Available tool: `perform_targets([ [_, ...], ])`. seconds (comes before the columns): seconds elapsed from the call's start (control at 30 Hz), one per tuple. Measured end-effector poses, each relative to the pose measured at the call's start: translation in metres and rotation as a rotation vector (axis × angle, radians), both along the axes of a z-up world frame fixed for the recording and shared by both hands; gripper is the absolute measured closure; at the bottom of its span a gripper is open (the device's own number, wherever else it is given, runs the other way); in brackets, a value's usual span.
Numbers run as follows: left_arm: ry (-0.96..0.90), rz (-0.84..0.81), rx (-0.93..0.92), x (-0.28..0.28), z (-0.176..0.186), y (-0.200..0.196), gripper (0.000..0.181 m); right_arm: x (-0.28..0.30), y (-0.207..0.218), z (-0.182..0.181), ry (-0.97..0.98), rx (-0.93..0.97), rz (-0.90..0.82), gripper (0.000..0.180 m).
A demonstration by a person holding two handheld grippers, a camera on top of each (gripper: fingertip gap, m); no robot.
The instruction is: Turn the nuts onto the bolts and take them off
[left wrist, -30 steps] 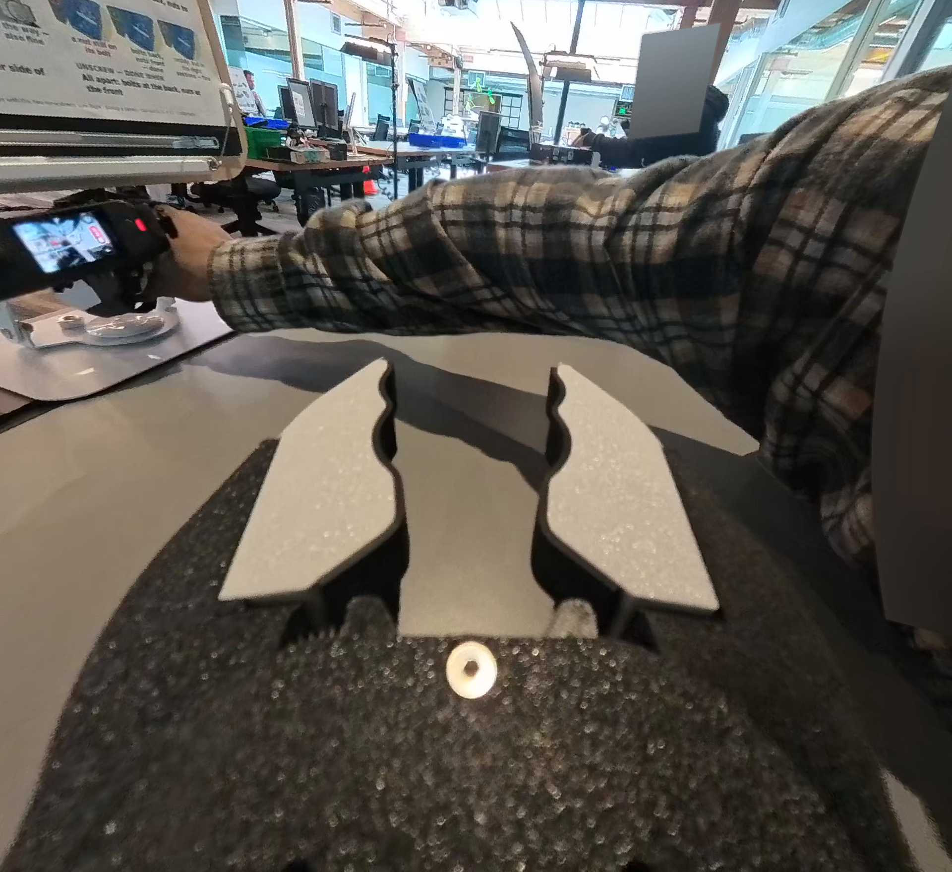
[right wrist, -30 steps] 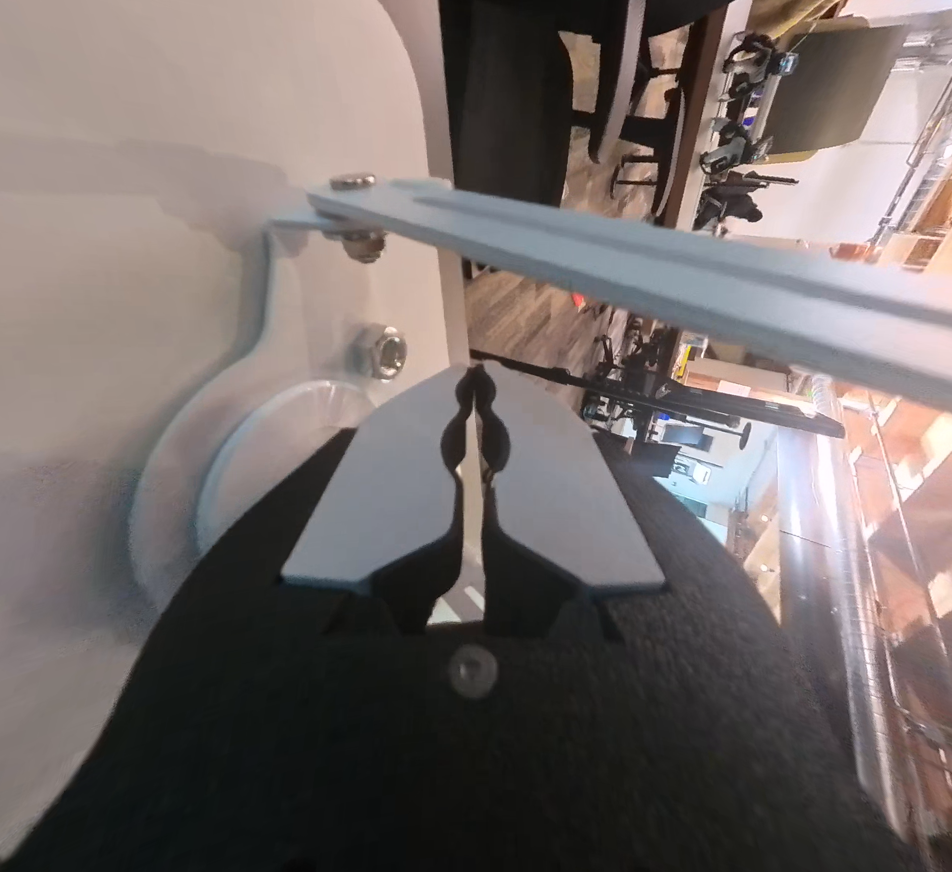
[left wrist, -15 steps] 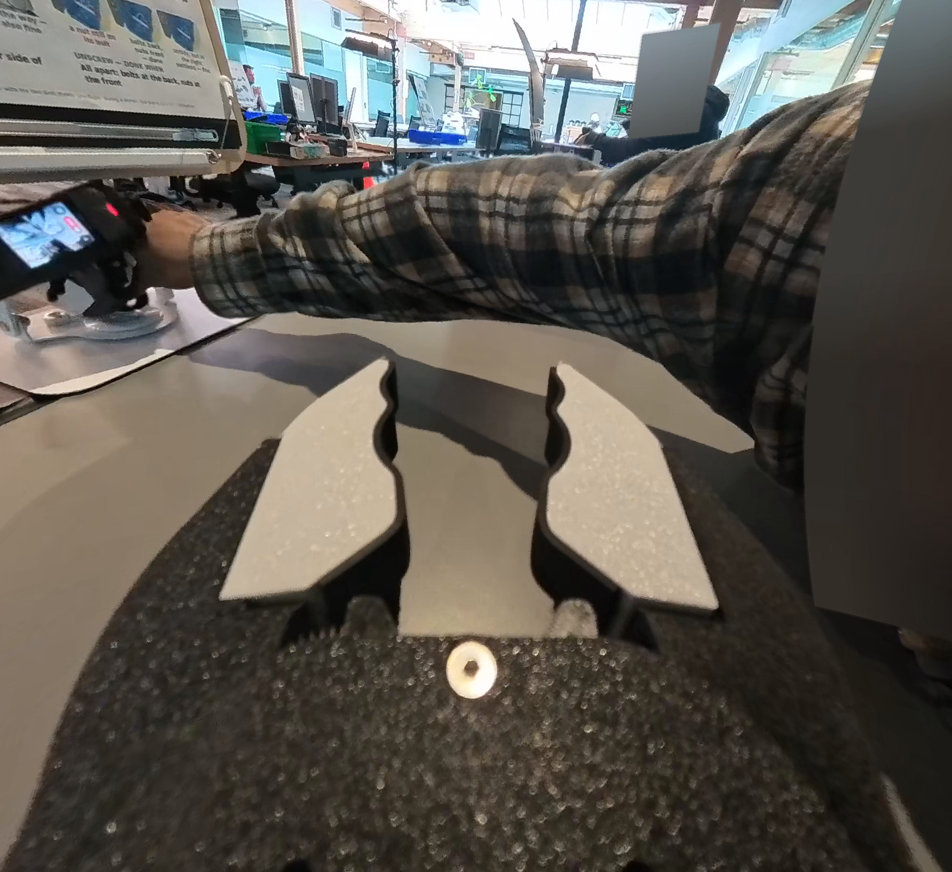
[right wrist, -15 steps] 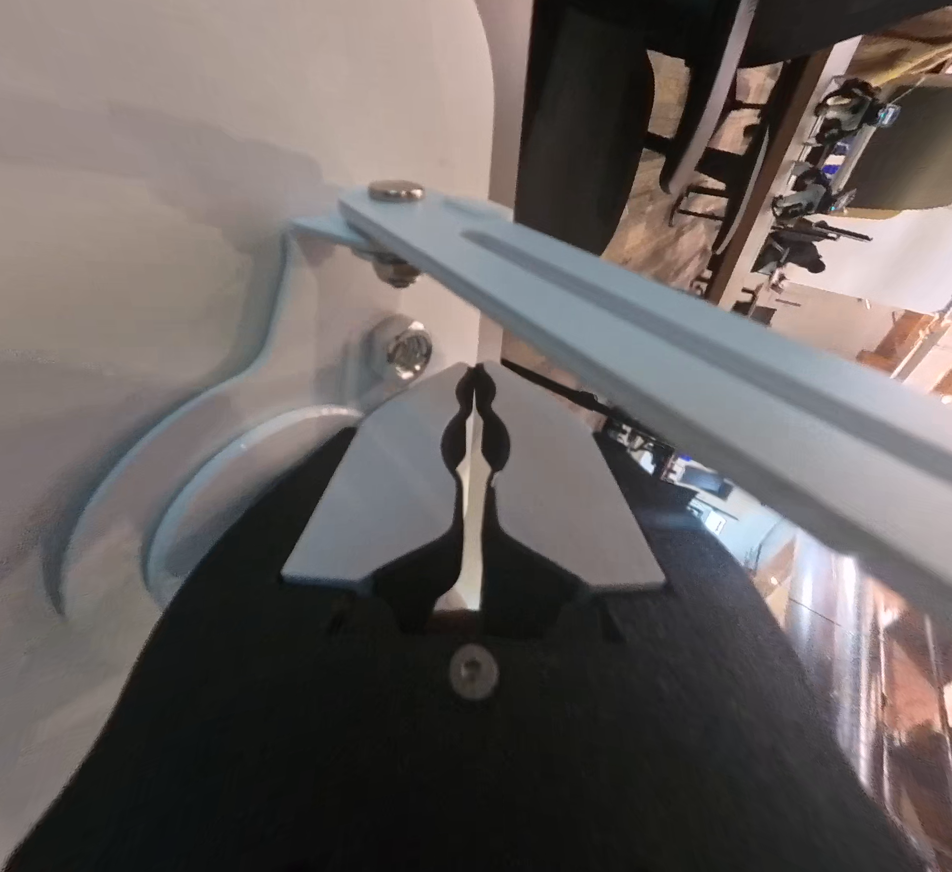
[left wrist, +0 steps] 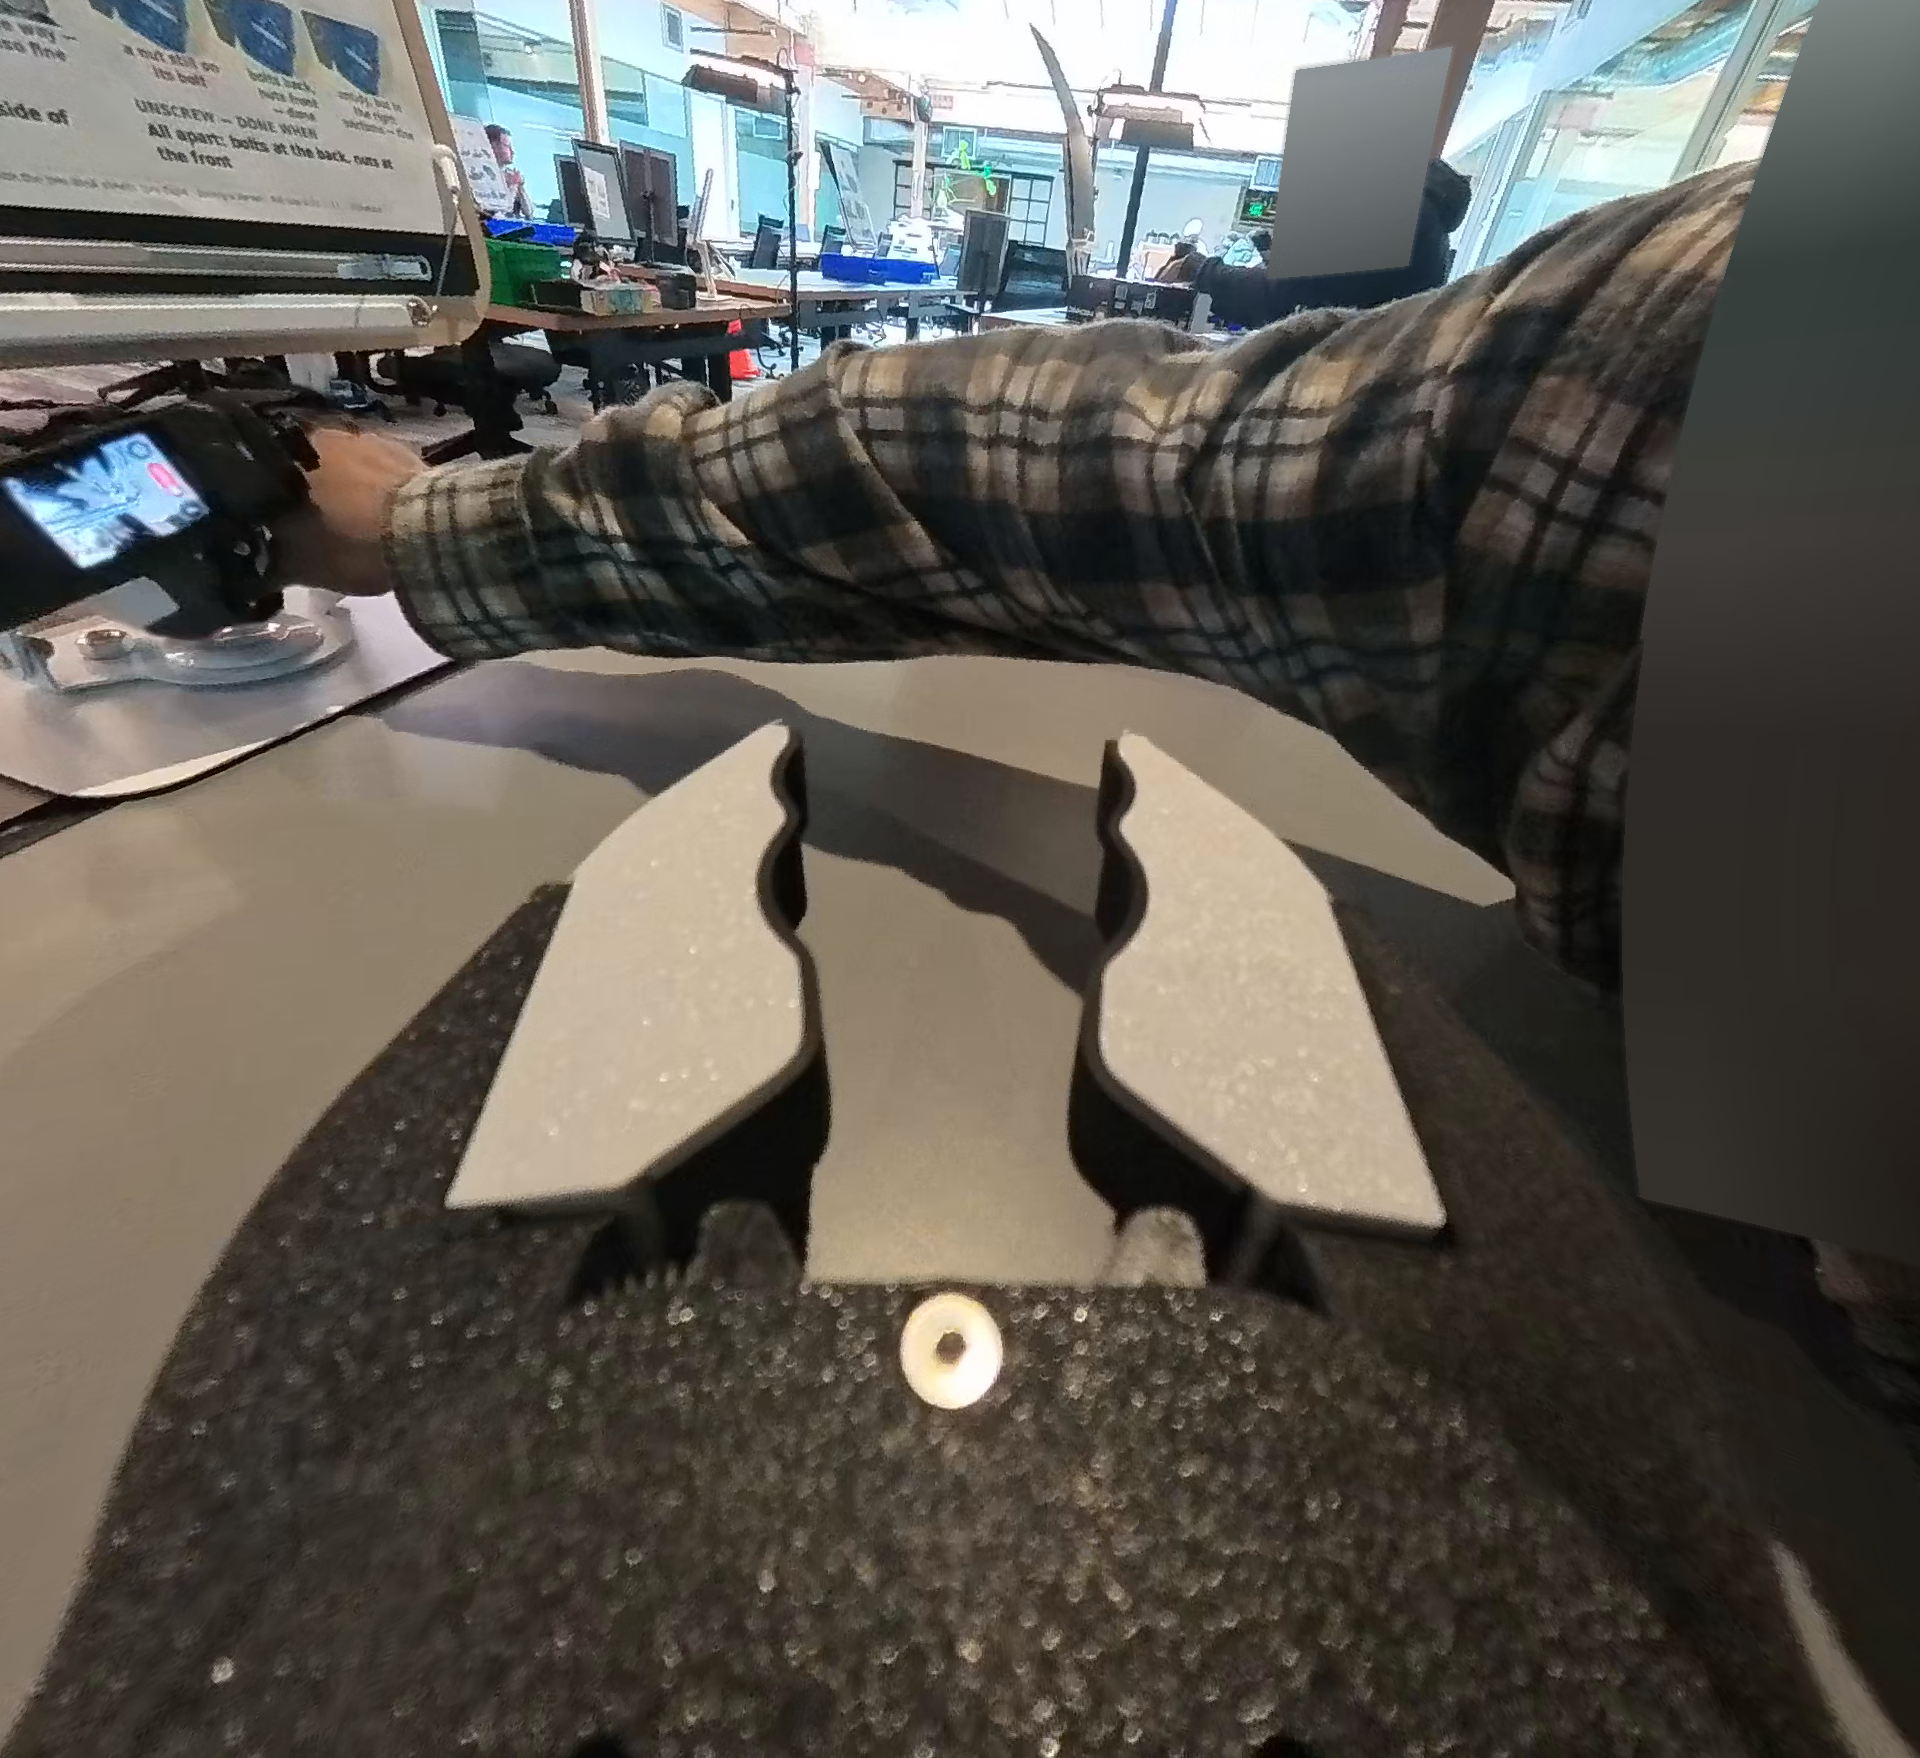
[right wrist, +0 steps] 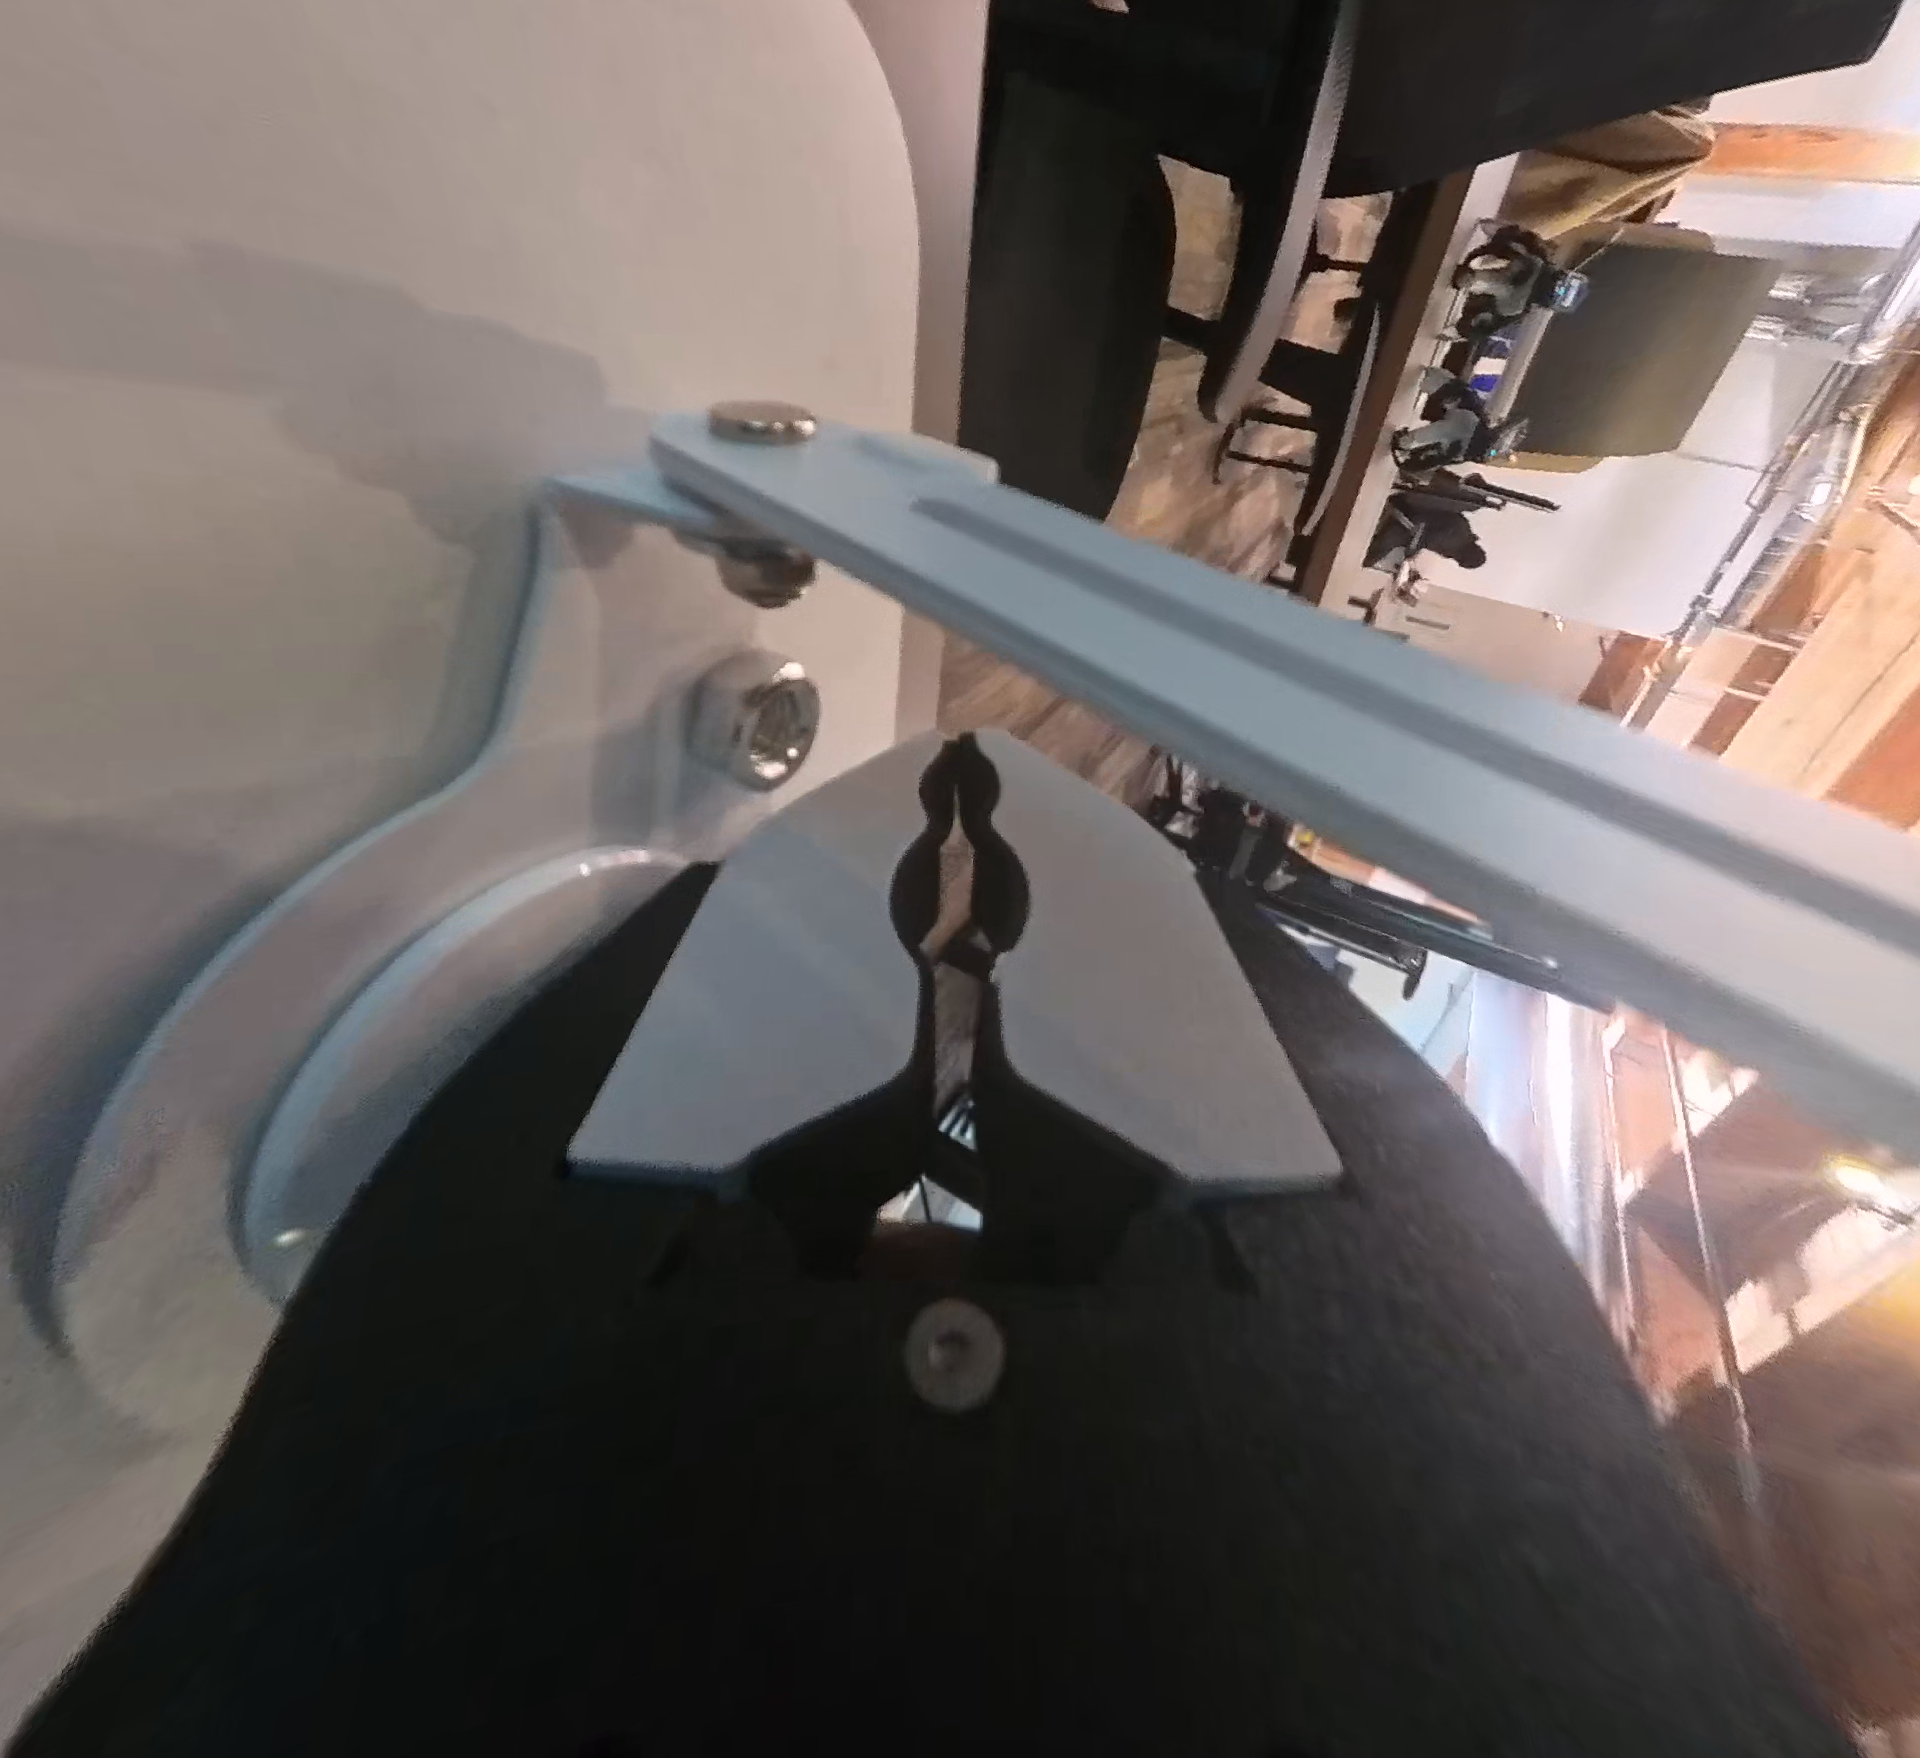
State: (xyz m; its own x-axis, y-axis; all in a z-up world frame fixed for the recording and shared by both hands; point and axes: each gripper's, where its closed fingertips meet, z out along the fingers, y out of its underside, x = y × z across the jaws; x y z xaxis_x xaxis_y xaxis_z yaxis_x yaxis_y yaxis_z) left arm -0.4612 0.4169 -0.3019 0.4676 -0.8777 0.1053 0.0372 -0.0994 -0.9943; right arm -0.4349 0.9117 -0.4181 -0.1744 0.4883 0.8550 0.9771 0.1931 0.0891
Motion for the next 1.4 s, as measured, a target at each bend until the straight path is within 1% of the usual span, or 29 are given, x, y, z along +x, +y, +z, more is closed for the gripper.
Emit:
perform_targets([
  [0.1,0.0,-0.003,-0.002,0.001,0.0,0.0,0.128,-0.002,-0.006,-0.007,-0.008,-0.052,0.034,0.18],
  [0.43,0.013,-0.01,0.006,0.004,-0.001,-0.002,0.131,-0.015,-0.034,-0.007,0.035,-0.155,0.209,0.18],
  [0.5,0.013,-0.01,0.007,0.003,-0.001,-0.002,0.131,-0.016,-0.033,0.001,0.075,-0.12,0.189,0.18],
  [0.63,0.008,-0.01,0.01,0.003,0.001,-0.003,0.131,-0.022,-0.035,0.008,0.218,-0.125,0.138,0.18],
  [0.83,0.006,-0.008,0.018,0.002,0.003,-0.004,0.131,-0.022,-0.033,0.009,0.391,-0.145,0.045,0.18],
  [1.0,0.004,-0.011,0.018,0.002,0.004,-0.005,0.131,-0.022,-0.039,0.002,0.468,-0.188,0.023,0.18],
  [1.07,0.005,-0.012,0.019,0.002,0.003,-0.005,0.131,-0.022,-0.04,0.003,0.487,-0.188,0.038,0.179],
  [1.13,0.004,-0.013,0.017,0.002,0.003,-0.005,0.131,-0.021,-0.04,0.006,0.495,-0.181,0.057,0.17],
  [1.2,0.004,-0.014,0.016,0.003,0.002,-0.005,0.131,-0.02,-0.039,0.01,0.496,-0.165,0.076,0.168],
  [1.3,0.004,-0.016,0.014,0.003,0.002,-0.005,0.132,-0.018,-0.032,0.015,0.456,-0.117,0.085,0.164],
  [1.4,0.007,-0.018,0.012,0.004,0.001,-0.005,0.132,-0.019,-0.024,0.018,0.415,-0.075,0.08,0.166],
])
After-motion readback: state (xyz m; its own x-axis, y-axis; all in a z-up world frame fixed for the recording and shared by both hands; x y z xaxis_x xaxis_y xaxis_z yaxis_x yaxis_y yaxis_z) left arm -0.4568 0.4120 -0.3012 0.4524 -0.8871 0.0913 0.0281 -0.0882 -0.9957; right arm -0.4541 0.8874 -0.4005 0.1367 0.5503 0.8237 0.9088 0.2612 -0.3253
